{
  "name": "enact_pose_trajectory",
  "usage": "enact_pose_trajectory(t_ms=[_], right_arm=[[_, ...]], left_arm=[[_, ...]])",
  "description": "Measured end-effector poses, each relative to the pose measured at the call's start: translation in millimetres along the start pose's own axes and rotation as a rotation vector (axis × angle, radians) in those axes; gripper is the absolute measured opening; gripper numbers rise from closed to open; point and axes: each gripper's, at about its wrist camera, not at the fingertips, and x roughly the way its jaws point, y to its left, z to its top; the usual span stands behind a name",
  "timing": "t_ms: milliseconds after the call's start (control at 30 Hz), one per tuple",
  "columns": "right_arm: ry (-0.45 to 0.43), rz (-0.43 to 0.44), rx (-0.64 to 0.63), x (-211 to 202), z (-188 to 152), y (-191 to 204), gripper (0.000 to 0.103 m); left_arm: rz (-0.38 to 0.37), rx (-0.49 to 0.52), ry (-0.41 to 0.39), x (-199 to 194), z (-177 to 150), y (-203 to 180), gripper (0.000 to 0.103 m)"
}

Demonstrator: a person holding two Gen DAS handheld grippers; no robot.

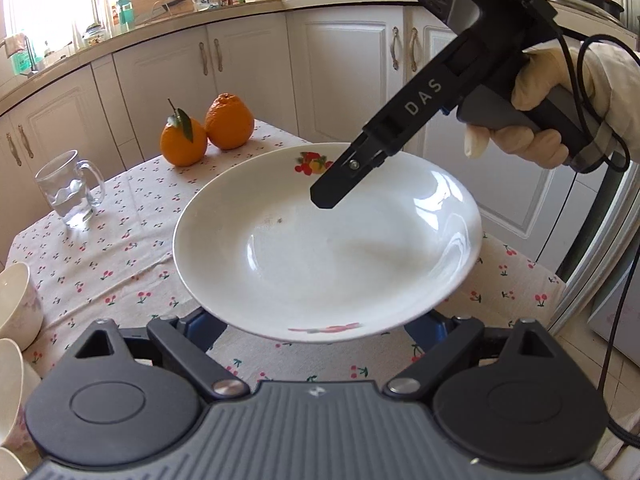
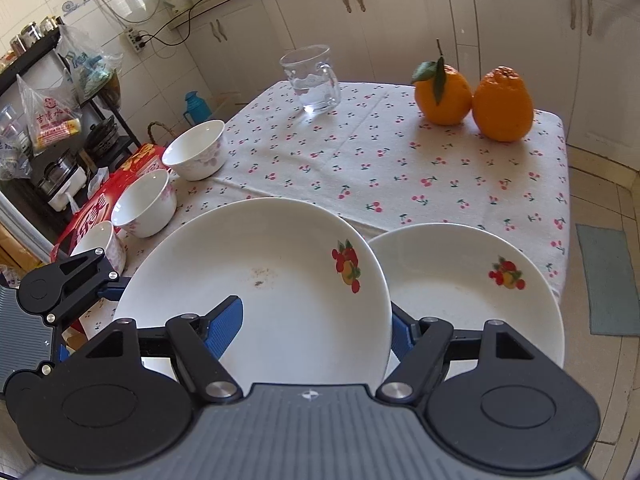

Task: Organize plates and bowls
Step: 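Lift the plate with the right gripper and carry it toward the stacked plates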

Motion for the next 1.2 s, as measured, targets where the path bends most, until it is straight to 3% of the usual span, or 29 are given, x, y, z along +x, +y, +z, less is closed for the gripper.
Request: enact_pose_trajectory(t_ms=[633, 1200], right_arm=[[-0.029, -0.051, 0.106, -1, -12, -57, 0.079], [-0.032, -0.070, 0.143, 1, -21, -77, 0.079]], left_arm=[[-0.058, 0.052, 0.036, 49, 25, -3, 0.094], [-0.077, 0.094, 0.064, 65, 35, -4, 0.094]])
